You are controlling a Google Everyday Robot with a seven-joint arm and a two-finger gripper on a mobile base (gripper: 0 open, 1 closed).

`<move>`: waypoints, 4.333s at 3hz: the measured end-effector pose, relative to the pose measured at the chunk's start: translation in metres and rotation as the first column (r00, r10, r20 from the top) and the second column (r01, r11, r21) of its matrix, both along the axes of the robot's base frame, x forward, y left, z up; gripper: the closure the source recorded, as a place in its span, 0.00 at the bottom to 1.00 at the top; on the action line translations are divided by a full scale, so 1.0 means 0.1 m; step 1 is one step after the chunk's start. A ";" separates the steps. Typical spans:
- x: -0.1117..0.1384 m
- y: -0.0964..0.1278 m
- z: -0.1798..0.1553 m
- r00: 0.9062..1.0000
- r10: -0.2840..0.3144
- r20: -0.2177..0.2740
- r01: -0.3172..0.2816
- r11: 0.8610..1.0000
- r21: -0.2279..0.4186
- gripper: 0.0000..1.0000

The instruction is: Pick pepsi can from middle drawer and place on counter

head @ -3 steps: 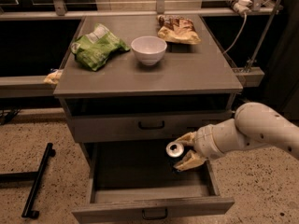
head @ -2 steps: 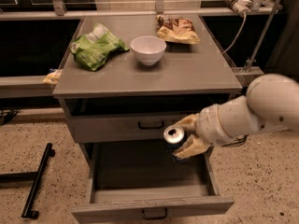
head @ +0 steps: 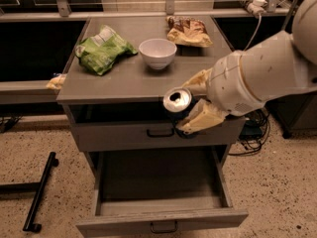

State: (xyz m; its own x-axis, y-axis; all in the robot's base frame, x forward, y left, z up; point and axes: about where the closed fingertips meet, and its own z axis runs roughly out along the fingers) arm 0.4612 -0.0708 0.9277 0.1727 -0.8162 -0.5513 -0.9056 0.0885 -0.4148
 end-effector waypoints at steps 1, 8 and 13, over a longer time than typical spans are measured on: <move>-0.01 0.00 -0.02 1.000 0.002 -0.002 -0.002 1.000 -0.002 1.00; 2.41 -0.27 -0.25 0.992 -0.048 -0.118 0.072 0.975 0.211 1.00; 2.44 -0.31 -0.30 0.984 -0.072 -0.163 0.108 0.968 0.226 0.11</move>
Offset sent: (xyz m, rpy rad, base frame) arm 0.0422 -0.0048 0.0066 0.0675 -0.0217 -0.0047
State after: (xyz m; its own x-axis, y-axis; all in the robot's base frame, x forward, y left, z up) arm 0.7052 -0.1018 0.8977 0.0031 -0.6702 -0.7422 -0.9403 0.2506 -0.2303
